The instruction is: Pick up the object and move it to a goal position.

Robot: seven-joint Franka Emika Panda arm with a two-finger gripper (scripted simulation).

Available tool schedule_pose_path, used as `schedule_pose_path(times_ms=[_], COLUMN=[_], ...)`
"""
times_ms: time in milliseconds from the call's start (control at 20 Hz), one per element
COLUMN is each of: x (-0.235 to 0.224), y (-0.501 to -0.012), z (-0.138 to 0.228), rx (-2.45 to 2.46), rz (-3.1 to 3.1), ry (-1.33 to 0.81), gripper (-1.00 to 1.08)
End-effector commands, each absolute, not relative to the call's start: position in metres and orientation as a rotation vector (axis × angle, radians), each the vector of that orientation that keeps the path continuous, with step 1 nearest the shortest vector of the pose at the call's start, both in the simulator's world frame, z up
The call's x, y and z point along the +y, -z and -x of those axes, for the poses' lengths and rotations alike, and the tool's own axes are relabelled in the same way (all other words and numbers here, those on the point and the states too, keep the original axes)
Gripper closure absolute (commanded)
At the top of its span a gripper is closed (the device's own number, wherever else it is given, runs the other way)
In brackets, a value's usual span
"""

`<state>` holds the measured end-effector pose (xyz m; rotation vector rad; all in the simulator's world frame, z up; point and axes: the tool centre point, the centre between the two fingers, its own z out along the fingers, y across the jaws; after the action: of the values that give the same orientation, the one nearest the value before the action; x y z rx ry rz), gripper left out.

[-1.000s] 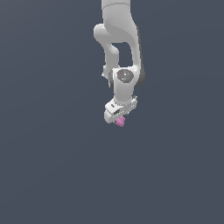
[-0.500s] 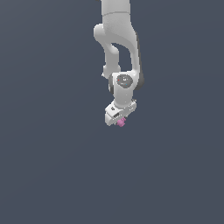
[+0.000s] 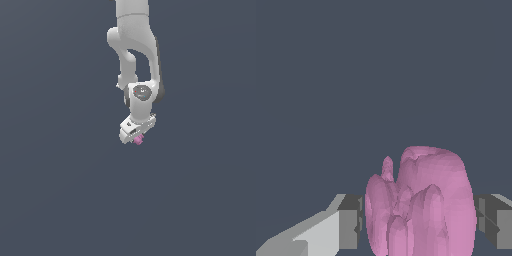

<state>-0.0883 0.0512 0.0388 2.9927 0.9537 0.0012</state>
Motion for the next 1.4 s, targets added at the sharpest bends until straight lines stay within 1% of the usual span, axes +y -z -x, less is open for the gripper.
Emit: schedule_pose_path(times_ms=[0,300,600,900,1350], x=[0.05,0.039,0.013,-0.026,-0.097], y=[-0.04,-0.053,-0.084,-0.132,-0.219], z=[0.088,0.09,0.094,0.099,0.107], rx=[0.954,0.954,0.954,0.955,0.957], rz=[-2.993,-2.993,-2.993,-2.994,-2.996], ry=[-0.001,-0.001,-0.001,-0.001,-0.003], gripper=[1.08,1.08,1.08,1.08,1.08])
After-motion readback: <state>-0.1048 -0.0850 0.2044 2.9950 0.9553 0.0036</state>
